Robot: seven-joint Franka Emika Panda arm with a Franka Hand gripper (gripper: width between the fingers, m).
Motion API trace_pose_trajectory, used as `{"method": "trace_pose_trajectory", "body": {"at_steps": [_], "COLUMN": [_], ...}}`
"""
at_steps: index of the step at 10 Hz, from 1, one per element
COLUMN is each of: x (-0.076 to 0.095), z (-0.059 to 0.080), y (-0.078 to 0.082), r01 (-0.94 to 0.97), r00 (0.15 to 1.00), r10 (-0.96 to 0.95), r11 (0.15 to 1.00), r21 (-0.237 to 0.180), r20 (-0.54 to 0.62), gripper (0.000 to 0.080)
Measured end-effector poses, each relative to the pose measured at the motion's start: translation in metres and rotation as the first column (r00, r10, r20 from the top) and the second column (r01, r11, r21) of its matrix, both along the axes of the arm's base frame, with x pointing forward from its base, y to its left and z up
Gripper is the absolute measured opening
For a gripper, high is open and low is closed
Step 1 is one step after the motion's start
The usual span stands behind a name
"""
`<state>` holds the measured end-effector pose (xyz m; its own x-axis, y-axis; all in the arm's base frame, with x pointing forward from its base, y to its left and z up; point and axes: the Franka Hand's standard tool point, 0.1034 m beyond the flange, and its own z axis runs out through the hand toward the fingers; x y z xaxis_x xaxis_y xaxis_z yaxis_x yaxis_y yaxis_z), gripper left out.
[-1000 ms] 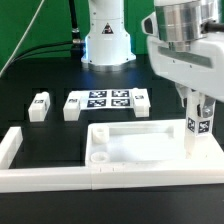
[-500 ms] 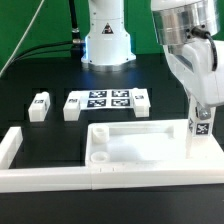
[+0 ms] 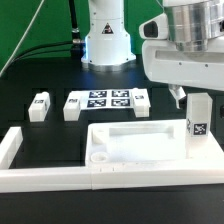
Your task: Assemble desk
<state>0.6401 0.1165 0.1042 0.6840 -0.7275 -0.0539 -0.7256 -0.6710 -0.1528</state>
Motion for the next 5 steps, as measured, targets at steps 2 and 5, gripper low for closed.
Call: {"method": "trace_pose_trajectory", "body": {"at_steps": [2, 5], "x": [-0.0002, 0.0030], "z": [-0.0010, 0.0012], "y": [-0.0045, -0.0068], "r01": [-0.297, -0.594], "r00": [0.954, 0.797], "r10": [0.299, 0.603], "r11": [0.953, 0.792], "r21": [-0.059, -0.141], "r20": [0.029, 0.034], "gripper": [0.0648, 0.0649]}}
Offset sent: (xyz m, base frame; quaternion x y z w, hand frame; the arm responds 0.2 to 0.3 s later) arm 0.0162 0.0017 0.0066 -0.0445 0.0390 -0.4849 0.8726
